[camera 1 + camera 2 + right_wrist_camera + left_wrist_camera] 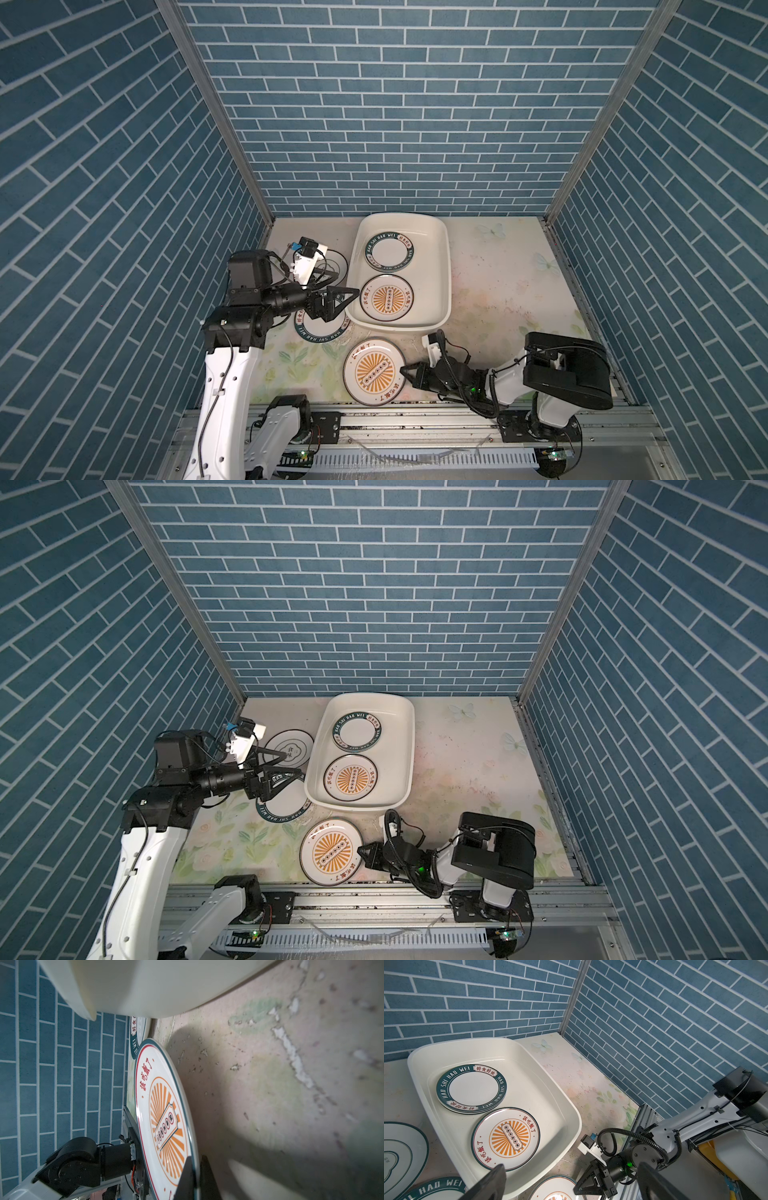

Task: Place the plates into the plastic bin on the countertop
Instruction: 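Close the right gripper on the sunburst plate's rim and tilt it up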

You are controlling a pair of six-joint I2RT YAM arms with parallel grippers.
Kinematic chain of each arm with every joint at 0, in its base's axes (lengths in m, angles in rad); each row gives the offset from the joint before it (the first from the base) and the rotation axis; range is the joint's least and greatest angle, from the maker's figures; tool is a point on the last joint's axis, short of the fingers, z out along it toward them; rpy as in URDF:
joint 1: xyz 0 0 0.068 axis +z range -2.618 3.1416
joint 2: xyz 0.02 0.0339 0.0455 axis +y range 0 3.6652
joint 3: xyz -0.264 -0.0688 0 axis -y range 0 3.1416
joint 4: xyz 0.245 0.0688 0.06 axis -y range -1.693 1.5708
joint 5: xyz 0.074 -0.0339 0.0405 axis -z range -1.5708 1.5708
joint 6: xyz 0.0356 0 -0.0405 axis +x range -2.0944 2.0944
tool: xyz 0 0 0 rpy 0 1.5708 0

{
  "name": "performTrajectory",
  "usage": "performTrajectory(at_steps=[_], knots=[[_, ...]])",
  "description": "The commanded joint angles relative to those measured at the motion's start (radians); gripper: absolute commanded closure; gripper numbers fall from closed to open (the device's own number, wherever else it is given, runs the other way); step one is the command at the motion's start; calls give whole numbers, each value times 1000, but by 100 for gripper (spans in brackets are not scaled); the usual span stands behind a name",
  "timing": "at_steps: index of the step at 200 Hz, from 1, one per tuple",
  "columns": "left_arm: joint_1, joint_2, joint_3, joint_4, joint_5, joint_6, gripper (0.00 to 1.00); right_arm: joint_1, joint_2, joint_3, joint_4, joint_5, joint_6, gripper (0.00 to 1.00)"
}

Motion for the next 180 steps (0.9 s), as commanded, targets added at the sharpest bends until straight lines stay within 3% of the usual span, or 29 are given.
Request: performTrajectory(at_steps=[1,115,180], knots=[[-6,-10,6,11,15,-5,1,12,-45,-2,8,26,-5,100],[-3,-18,2,17,20,-12,0,42,-97,-1,-21,43,-9,100],[5,-9,34,20,35,-26,0,49,-240,31,-232,42,-49,100]])
